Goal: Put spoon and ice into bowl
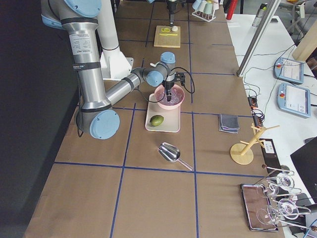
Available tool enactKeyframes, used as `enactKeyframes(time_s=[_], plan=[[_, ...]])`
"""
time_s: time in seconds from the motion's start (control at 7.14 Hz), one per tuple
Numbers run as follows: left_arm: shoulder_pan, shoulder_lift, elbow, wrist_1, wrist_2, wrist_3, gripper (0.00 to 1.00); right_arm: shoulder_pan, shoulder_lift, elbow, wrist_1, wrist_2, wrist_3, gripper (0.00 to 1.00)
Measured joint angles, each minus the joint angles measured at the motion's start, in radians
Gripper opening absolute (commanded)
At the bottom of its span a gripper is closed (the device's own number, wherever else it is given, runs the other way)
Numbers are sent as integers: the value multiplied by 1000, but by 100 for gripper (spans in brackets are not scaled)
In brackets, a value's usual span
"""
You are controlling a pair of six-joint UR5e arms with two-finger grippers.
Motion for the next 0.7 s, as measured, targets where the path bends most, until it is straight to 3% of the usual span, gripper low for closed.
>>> enactKeyframes(time_s=[0.7], plan=[[1,0,-1,1,0,-1,100,19,7,20,-19,9,-3,0]])
